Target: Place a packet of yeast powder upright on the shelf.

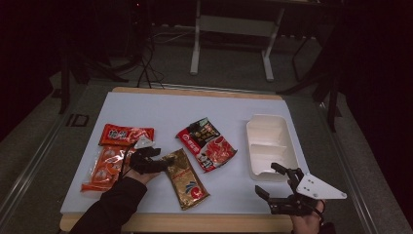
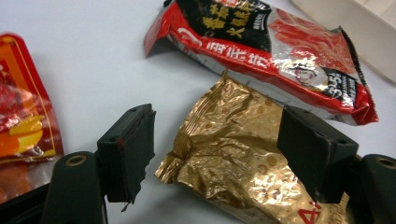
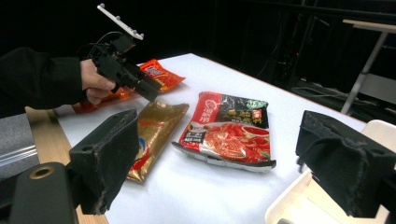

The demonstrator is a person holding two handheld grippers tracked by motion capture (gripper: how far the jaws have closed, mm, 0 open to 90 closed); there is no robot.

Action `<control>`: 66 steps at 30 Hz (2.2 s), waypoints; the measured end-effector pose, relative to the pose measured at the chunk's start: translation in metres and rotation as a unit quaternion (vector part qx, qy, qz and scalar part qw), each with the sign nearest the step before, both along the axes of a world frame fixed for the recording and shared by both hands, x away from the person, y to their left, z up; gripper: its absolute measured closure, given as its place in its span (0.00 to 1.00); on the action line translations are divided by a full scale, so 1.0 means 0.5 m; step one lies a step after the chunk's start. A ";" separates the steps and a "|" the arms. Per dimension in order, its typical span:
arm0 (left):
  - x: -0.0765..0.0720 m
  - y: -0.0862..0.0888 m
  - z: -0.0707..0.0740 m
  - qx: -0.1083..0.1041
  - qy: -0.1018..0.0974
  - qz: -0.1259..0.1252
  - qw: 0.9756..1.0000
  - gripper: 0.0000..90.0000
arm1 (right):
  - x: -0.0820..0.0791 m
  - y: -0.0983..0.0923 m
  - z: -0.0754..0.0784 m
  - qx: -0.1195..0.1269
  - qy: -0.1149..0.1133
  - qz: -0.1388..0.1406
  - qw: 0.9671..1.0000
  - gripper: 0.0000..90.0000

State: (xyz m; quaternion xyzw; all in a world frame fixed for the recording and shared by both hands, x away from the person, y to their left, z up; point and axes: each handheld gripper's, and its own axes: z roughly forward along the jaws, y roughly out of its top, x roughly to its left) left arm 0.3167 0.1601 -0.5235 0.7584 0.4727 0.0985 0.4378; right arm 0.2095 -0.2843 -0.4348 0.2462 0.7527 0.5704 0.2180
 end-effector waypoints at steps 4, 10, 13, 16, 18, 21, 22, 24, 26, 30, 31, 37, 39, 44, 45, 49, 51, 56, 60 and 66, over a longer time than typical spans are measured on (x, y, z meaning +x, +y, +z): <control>0.006 -0.003 -0.008 0.010 0.021 0.003 1.000 0.32 | 0.002 0.001 -0.003 -0.001 0.007 0.001 1.000 0.14; 0.014 -0.015 -0.018 0.031 0.058 0.014 0.998 0.39 | 0.001 0.001 -0.003 -0.002 0.007 0.001 1.000 0.15; 0.018 -0.016 -0.027 0.025 0.087 0.021 0.996 0.39 | 0.002 0.001 -0.003 -0.001 0.010 0.000 1.000 0.14; 0.014 -0.022 -0.026 0.037 0.086 0.025 0.995 0.41 | 0.002 0.001 -0.004 -0.002 0.012 0.002 1.000 0.14; 0.010 -0.026 -0.025 0.043 0.086 0.025 0.995 0.43 | 0.002 0.001 -0.004 -0.002 0.014 0.004 1.000 0.14; 0.009 -0.026 -0.023 0.042 0.090 0.023 0.995 0.49 | 0.002 0.002 -0.003 -0.003 0.013 0.005 1.000 0.14; 0.004 -0.025 -0.024 0.029 0.099 0.003 0.995 0.58 | 0.002 0.001 -0.003 -0.002 0.012 0.007 1.000 0.15; 0.002 -0.026 -0.026 0.016 0.101 -0.006 0.995 0.70 | 0.003 0.001 -0.003 -0.002 0.016 0.008 1.000 0.14; -0.001 -0.030 -0.024 0.035 0.091 -0.011 0.995 0.77 | 0.004 0.002 -0.004 -0.003 0.017 0.009 1.000 0.15; -0.002 -0.030 -0.025 0.050 0.078 -0.013 0.996 0.94 | 0.004 0.003 -0.004 -0.002 0.015 0.011 1.000 0.15; -0.005 -0.031 -0.025 0.050 0.072 -0.012 0.996 0.95 | 0.004 0.003 -0.004 -0.002 0.015 0.011 1.000 0.15; -0.017 -0.035 -0.005 0.038 0.034 -0.018 0.999 0.99 | 0.004 0.001 -0.003 -0.004 0.003 0.002 1.000 0.16; -0.022 -0.034 0.007 0.032 0.023 -0.020 0.999 0.99 | 0.004 0.001 -0.003 -0.004 -0.002 0.001 1.000 0.16; -0.029 -0.034 0.033 0.020 0.007 -0.034 0.999 0.99 | 0.007 0.002 -0.005 -0.001 0.016 -0.004 1.000 0.16; -0.030 -0.034 0.038 0.015 0.004 -0.033 0.999 0.99 | 0.007 0.002 -0.004 0.000 0.016 -0.006 1.000 0.16; -0.038 -0.036 0.055 0.008 -0.006 -0.043 0.999 1.00 | 0.005 0.003 -0.003 0.003 0.009 -0.015 1.000 0.17; -0.044 -0.036 0.063 0.008 -0.011 -0.047 0.999 1.00 | 0.006 0.002 -0.004 0.003 0.006 -0.020 1.000 0.17; -0.059 -0.032 0.079 -0.008 -0.022 -0.052 0.998 1.00 | 0.006 -0.004 -0.001 0.005 -0.001 -0.045 0.999 0.18; -0.079 -0.035 0.106 -0.021 -0.040 -0.068 0.997 1.00 | 0.004 -0.013 0.007 0.021 -0.013 -0.044 0.999 0.17; -0.098 -0.049 0.137 -0.025 -0.057 -0.092 0.994 1.00 | 0.003 -0.013 0.013 0.018 -0.015 -0.045 0.999 0.15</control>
